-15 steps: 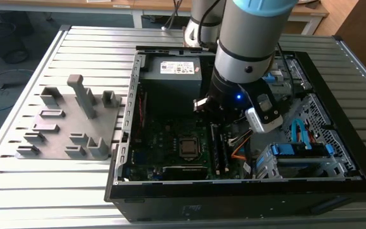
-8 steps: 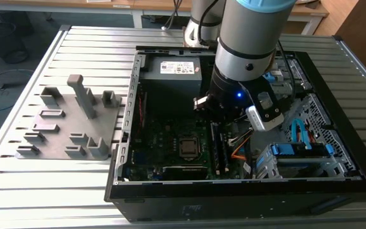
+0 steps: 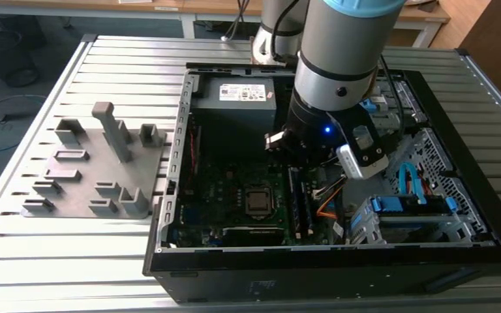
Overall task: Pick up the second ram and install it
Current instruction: 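Press down the second ram until it locks into place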
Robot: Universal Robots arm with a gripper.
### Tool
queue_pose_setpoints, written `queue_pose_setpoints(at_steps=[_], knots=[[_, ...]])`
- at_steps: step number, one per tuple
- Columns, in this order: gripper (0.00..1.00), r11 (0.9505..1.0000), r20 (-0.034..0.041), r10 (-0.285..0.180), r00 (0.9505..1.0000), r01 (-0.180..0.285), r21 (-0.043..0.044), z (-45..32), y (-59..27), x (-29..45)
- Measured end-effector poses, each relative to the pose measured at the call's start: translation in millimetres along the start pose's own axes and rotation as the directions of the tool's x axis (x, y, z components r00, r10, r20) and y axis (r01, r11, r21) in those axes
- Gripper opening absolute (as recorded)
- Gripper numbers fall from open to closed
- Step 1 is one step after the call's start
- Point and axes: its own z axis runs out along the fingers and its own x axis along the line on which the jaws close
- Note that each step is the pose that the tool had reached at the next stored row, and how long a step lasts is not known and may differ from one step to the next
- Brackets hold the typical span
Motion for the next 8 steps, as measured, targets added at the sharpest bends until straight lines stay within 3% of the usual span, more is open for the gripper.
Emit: queue_pose_setpoints(at_steps=[5,8], knots=[[0.10,1.0000,-0.0001,0.000,1.0000,0.000,-0.0047,3.5,1.8,0.2],[0.10,1.0000,-0.0001,0.000,1.0000,0.000,-0.0058,9.1,7.8,0.6]])
